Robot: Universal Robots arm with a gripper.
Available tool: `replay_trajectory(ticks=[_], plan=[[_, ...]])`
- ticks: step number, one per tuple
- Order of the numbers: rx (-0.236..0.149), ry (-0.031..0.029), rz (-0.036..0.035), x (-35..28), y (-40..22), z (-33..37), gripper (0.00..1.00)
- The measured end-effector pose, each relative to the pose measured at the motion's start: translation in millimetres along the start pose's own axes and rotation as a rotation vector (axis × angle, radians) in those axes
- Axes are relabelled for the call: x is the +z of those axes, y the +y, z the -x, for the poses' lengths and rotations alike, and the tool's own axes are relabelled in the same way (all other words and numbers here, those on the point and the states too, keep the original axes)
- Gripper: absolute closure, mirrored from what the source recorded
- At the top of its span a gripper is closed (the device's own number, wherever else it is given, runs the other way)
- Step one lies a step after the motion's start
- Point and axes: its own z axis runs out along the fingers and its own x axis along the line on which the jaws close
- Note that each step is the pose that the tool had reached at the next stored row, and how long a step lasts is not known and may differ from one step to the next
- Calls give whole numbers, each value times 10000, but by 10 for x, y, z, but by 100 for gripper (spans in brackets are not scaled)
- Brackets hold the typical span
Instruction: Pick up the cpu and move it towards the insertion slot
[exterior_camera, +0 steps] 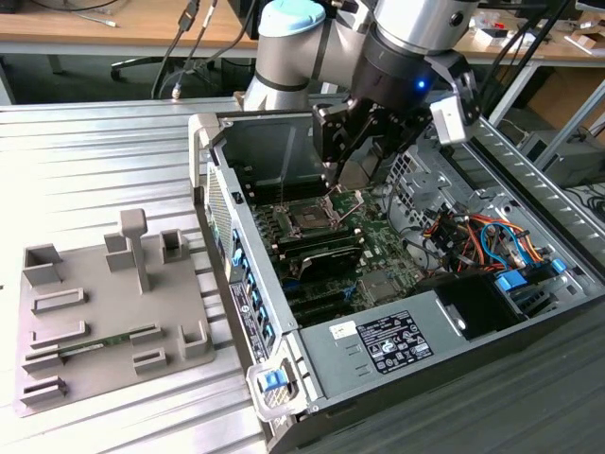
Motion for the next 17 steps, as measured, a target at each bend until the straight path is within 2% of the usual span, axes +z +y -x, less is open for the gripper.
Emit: replay_trajectory(ticks=[17], plan=[[1, 0, 0, 41, -4, 113, 45]])
